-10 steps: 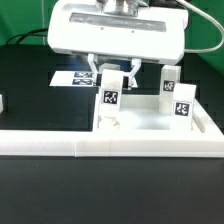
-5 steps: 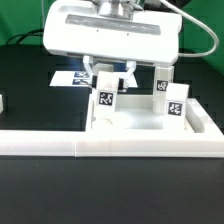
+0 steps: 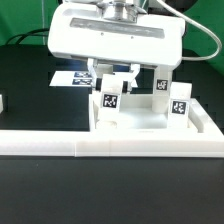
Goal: Assemble square table
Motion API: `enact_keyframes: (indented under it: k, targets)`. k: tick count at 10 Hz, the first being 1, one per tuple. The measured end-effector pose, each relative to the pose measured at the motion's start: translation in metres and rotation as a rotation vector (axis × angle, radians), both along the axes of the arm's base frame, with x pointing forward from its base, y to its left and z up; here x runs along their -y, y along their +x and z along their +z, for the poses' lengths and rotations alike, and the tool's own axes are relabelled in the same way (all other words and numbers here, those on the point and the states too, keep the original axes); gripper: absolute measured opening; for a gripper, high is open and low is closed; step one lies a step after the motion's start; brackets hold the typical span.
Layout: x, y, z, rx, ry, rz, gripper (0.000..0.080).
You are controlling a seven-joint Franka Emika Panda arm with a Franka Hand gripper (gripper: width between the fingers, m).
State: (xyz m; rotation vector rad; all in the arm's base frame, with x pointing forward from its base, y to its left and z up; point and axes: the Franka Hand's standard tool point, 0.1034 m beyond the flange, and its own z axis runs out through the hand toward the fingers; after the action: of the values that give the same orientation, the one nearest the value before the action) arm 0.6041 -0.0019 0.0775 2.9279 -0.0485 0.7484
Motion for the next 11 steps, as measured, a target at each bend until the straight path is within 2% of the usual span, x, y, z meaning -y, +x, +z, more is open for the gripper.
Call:
enact_keyframes:
  k: [1,2,3,4,5,11]
  targets:
    - [0.0000,0.0000,0.0000,0.000,0.000,0.000,0.0304]
    - [0.0000,0.0000,-0.0001,0.000,0.000,0.000,0.0508]
    - [0.0000,0.0000,-0.0001,0.000,0.000,0.000,0.0508]
    - [0.0000,0.0000,-0.0001,0.000,0.000,0.000,0.0619]
    - [0.0000,0.0000,-0.0001,0.000,0.000,0.000,0.0641]
    - [0.0007,0.0001,0.0003,-0.003,0.001,-0.001,0.0649]
